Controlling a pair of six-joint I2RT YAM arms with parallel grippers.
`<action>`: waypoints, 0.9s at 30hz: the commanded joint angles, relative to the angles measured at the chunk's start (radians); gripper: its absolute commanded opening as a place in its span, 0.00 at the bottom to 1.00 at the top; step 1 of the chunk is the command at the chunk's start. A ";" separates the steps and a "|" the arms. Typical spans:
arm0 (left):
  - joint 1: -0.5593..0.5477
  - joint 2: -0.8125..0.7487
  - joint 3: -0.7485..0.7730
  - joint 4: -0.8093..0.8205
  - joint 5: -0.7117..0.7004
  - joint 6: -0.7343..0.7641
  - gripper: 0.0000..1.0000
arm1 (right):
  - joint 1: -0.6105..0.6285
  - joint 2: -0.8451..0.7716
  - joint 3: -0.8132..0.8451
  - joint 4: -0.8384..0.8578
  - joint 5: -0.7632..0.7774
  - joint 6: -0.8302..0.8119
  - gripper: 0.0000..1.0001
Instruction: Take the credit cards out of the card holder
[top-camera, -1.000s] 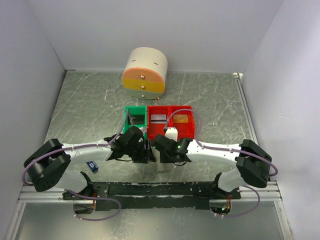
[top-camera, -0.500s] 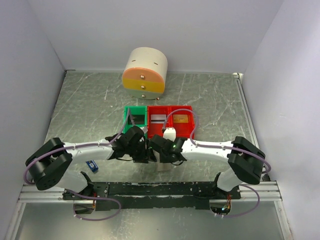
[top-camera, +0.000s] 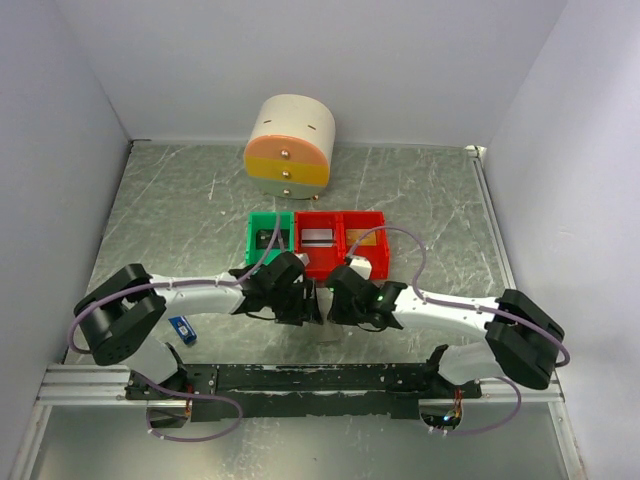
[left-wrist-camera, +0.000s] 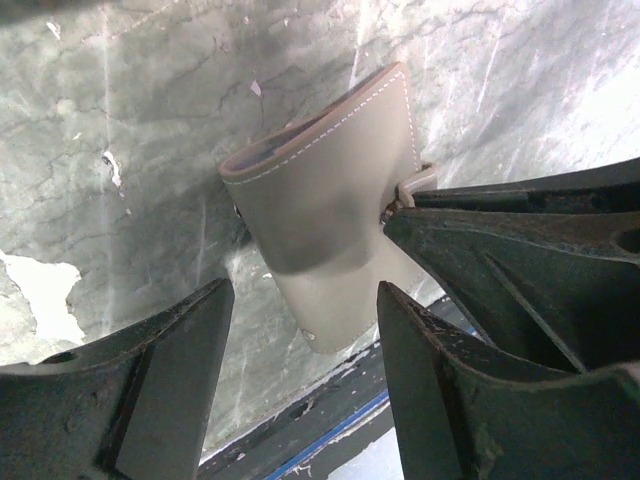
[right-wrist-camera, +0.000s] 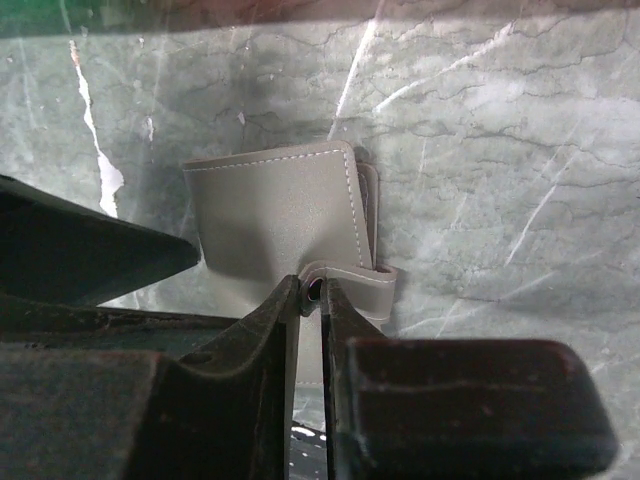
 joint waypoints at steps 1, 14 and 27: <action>-0.016 0.031 0.045 -0.051 -0.074 0.021 0.71 | -0.033 -0.022 -0.082 0.077 -0.072 0.013 0.06; -0.092 0.141 0.144 -0.228 -0.263 0.050 0.58 | -0.040 -0.062 0.017 -0.151 0.078 0.018 0.09; -0.095 0.106 0.114 -0.226 -0.270 0.045 0.58 | -0.125 -0.172 -0.044 -0.210 0.071 -0.015 0.19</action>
